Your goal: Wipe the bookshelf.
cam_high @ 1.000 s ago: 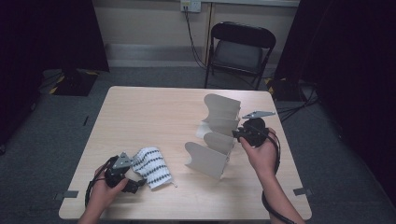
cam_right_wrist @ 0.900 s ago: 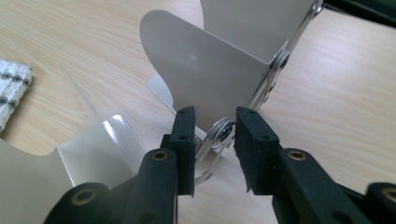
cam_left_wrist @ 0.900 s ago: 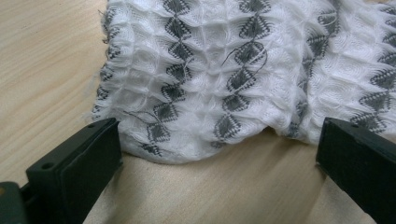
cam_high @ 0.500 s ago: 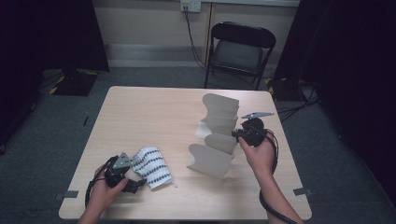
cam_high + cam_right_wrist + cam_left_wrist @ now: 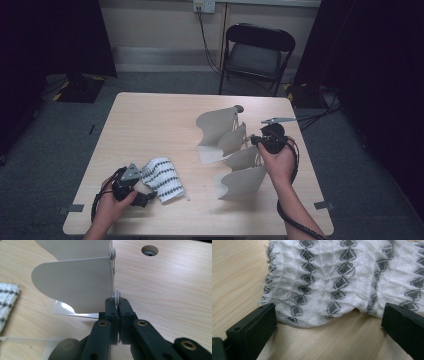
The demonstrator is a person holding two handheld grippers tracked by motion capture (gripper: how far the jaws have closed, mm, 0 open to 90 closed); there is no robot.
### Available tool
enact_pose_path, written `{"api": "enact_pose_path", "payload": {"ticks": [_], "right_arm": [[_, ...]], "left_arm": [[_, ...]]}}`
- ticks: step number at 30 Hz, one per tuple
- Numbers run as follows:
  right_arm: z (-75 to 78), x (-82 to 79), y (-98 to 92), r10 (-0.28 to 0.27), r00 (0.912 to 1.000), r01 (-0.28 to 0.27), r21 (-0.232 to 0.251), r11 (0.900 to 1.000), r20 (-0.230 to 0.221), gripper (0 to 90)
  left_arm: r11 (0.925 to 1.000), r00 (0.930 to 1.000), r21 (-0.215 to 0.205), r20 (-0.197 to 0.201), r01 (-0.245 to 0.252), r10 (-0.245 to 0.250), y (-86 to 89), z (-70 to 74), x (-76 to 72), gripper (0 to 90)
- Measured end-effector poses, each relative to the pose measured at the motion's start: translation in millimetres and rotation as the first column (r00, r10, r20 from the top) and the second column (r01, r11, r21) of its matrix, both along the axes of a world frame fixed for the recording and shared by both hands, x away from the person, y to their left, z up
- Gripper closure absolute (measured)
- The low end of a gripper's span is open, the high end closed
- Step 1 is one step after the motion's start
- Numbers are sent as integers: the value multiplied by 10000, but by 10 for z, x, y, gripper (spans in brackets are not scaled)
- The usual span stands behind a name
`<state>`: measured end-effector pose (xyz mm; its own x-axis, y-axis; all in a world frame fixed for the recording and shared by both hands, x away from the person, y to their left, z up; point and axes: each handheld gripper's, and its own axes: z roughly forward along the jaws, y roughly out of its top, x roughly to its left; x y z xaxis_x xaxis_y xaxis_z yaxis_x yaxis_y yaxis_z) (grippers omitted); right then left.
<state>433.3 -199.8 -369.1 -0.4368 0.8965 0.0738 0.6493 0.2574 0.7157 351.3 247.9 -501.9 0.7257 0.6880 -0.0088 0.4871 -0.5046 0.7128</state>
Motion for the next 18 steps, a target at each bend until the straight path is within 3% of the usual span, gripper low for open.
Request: {"api": "enact_pose_path", "payload": {"ticks": [2,6,11,18], "right_arm": [[-14,31,-4,22,9998,-17,280,9996,-194,859],[-19,90,27,90,9997,-84,254,9996,-240,831],[-16,174,76,31,9992,-23,216,9998,-390,707],[0,183,123,15,9993,-14,28,10000,-364,679]], "left_arm": [[10000,10000,1,2,0,0,0,0,0,0],[10000,10000,-4,1,2,-2,0,0,0,0],[10000,10000,27,4,29,-29,0,2,4,0],[10000,10000,26,0,30,-30,0,2,4,0]]}}
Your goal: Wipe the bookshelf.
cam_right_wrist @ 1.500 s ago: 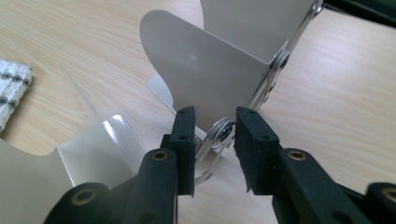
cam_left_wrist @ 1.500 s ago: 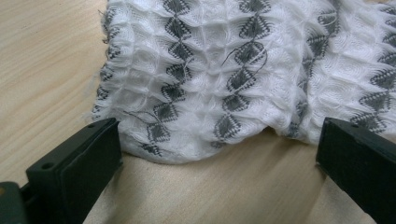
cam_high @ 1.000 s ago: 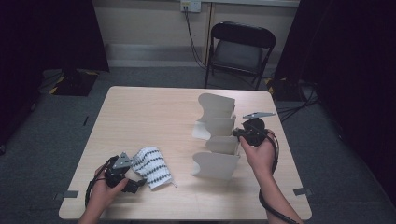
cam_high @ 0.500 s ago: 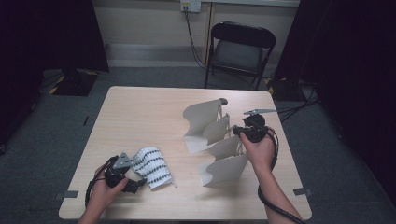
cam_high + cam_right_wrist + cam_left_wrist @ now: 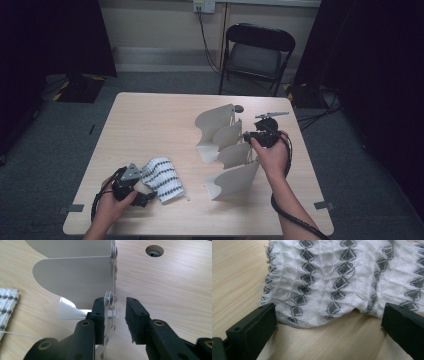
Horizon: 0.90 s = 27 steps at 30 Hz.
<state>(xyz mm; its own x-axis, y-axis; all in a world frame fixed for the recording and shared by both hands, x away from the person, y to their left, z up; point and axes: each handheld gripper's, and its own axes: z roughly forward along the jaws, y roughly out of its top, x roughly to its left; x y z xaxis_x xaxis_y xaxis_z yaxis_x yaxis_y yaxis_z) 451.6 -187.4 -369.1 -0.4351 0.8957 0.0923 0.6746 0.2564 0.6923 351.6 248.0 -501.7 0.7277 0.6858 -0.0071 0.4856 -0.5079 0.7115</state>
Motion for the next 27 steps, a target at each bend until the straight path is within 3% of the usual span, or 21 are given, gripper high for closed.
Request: {"api": "enact_pose_path", "payload": {"ticks": [6,13,20,23,27], "right_arm": [[69,-30,-48,-117,9998,115,128,9999,188,608],[231,-32,19,40,9991,-38,-39,10000,411,625],[54,31,141,194,9998,-194,-187,9996,-8,713],[7,43,150,84,10000,-84,-250,9997,-16,822],[22,39,154,-150,9998,157,-689,9975,111,848]], "left_arm": [[10000,10000,13,7,11,-11,0,1,1,0],[10000,10000,-4,6,11,-11,-1,0,1,0],[10000,10000,1,8,5,-5,0,0,1,0],[10000,10000,-36,15,47,-47,0,-2,5,0],[10000,10000,10,0,50,-50,0,1,7,0]]}}
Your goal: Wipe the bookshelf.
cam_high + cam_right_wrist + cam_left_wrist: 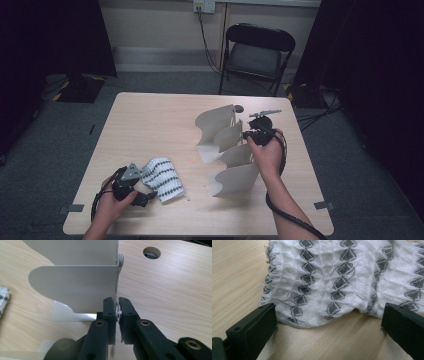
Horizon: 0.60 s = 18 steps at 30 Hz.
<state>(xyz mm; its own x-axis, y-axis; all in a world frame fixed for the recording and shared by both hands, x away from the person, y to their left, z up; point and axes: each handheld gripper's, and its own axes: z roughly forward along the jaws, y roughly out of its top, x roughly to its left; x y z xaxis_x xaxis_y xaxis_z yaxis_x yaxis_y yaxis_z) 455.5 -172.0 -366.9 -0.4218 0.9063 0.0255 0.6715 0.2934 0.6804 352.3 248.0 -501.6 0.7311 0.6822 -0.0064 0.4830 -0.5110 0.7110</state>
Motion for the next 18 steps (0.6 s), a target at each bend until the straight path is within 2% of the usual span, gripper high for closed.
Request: {"api": "enact_pose_path", "payload": {"ticks": [9,12,18], "right_arm": [[58,-33,-60,-66,9999,61,282,9996,148,852],[124,-50,-73,7,9996,-19,425,9991,273,852],[290,-70,-78,186,9981,-208,371,9991,583,852]], "left_arm": [[10000,10000,-2,0,-2,2,0,0,0,0],[10000,10000,-1,0,0,0,0,0,0,0],[9999,10000,-81,3,-60,60,-6,-3,-3,0]]}}
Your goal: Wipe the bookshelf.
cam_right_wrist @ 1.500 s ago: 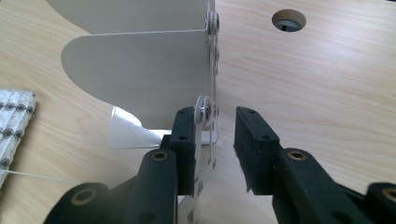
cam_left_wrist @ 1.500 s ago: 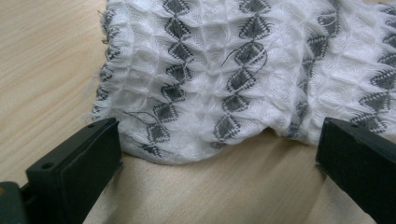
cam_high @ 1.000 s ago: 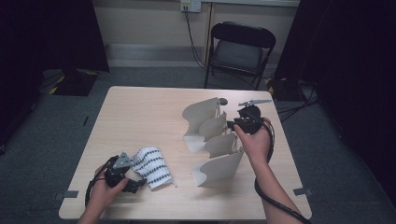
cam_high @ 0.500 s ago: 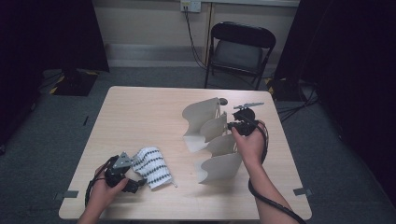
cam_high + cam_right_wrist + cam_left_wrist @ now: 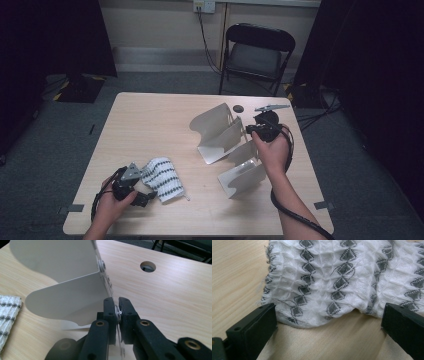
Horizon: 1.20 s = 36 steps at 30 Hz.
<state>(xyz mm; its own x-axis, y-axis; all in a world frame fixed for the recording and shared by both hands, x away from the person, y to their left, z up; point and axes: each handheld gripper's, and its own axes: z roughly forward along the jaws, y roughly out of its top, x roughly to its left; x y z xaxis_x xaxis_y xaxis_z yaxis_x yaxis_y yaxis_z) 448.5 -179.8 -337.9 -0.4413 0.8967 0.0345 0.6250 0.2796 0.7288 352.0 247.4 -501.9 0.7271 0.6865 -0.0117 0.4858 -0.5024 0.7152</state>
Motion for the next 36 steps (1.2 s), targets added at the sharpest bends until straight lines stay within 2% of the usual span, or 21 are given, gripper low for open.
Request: {"api": "enact_pose_path", "payload": {"ticks": [5,10,15,19,23,31,36], "right_arm": [[77,-21,4,158,9999,-158,-69,9999,-29,851],[139,-39,25,405,9992,-405,296,9987,19,851],[169,-34,115,736,9973,-739,426,9964,75,851],[98,10,188,969,9953,-967,461,9942,-11,851],[-6,76,230,1069,9942,-1065,249,9940,-152,850],[-140,218,255,1094,9936,-1095,-50,9940,-268,850],[-194,293,250,1016,9939,-1019,-59,9948,-423,850]], "left_arm": [[10000,10000,-4,-2,-1,1,0,0,0,0],[10000,10000,2,3,2,-2,0,0,0,0],[10000,10000,-3,1,1,-1,0,0,0,0],[10000,10000,-1,1,1,-1,0,0,1,0],[10000,10000,-7,-10,1,-1,0,0,1,0],[10000,10000,14,5,38,-38,1,1,4,0],[10000,10000,17,9,49,-49,2,1,5,0]]}}
